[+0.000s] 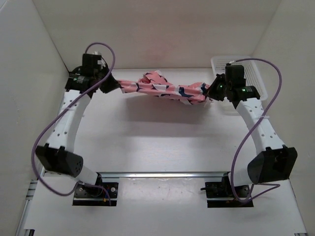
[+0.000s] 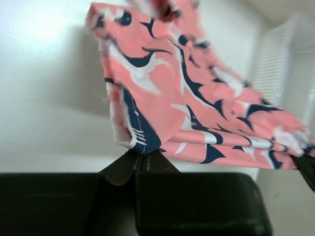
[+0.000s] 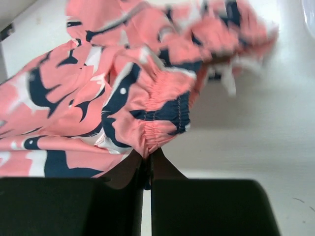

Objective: Fold and stack the shorts
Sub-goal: Fold the shorts

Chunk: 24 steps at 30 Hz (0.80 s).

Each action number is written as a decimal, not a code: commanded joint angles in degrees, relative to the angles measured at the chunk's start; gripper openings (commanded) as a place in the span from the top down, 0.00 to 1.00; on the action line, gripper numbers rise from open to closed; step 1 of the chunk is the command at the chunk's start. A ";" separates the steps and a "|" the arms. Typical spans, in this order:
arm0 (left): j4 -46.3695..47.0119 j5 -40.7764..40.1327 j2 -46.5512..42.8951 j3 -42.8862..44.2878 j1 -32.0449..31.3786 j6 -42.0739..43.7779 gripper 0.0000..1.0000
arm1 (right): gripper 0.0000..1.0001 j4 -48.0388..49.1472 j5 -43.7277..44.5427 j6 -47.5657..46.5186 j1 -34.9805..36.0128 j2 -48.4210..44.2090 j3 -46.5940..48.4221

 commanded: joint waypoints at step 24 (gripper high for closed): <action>-22.96 -16.86 -21.52 55.22 3.38 3.78 0.90 | 1.00 -35.60 -0.44 -19.48 3.69 -22.73 42.58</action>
